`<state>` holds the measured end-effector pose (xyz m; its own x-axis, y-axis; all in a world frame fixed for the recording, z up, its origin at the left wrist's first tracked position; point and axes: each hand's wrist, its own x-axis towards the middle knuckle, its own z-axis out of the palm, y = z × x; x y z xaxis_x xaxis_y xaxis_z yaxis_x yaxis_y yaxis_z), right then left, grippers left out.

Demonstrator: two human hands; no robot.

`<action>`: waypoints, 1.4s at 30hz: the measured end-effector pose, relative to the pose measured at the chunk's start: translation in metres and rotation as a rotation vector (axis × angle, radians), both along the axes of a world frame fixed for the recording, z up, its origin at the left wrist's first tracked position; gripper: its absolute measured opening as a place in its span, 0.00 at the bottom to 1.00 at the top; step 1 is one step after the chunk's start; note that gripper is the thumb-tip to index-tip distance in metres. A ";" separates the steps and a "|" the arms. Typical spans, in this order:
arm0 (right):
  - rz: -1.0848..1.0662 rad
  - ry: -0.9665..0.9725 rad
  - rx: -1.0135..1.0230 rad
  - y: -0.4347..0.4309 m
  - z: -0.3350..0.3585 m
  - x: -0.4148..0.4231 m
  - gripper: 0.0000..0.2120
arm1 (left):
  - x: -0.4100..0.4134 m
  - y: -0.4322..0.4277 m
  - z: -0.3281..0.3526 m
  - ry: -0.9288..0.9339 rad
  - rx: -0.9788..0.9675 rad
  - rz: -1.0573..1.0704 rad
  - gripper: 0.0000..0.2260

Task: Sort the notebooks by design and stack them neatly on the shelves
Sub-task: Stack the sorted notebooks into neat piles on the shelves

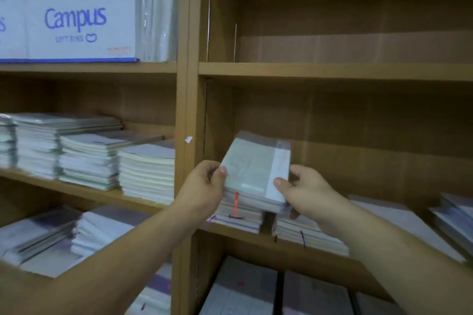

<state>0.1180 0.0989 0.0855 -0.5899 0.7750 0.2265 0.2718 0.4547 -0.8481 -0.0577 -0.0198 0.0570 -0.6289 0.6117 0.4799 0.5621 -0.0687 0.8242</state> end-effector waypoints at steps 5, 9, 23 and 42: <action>-0.062 -0.081 -0.033 0.008 0.008 -0.040 0.03 | -0.024 0.009 0.006 -0.064 -0.058 0.086 0.15; -0.096 -0.043 -0.084 0.022 0.007 -0.057 0.20 | -0.030 0.021 0.012 -0.099 -0.076 0.063 0.17; -0.150 -0.243 -0.005 0.019 0.004 -0.063 0.13 | -0.042 0.006 -0.016 0.314 -0.199 0.235 0.11; -0.154 -0.310 0.385 -0.006 -0.028 -0.057 0.28 | -0.029 -0.016 -0.065 -0.097 0.040 0.009 0.22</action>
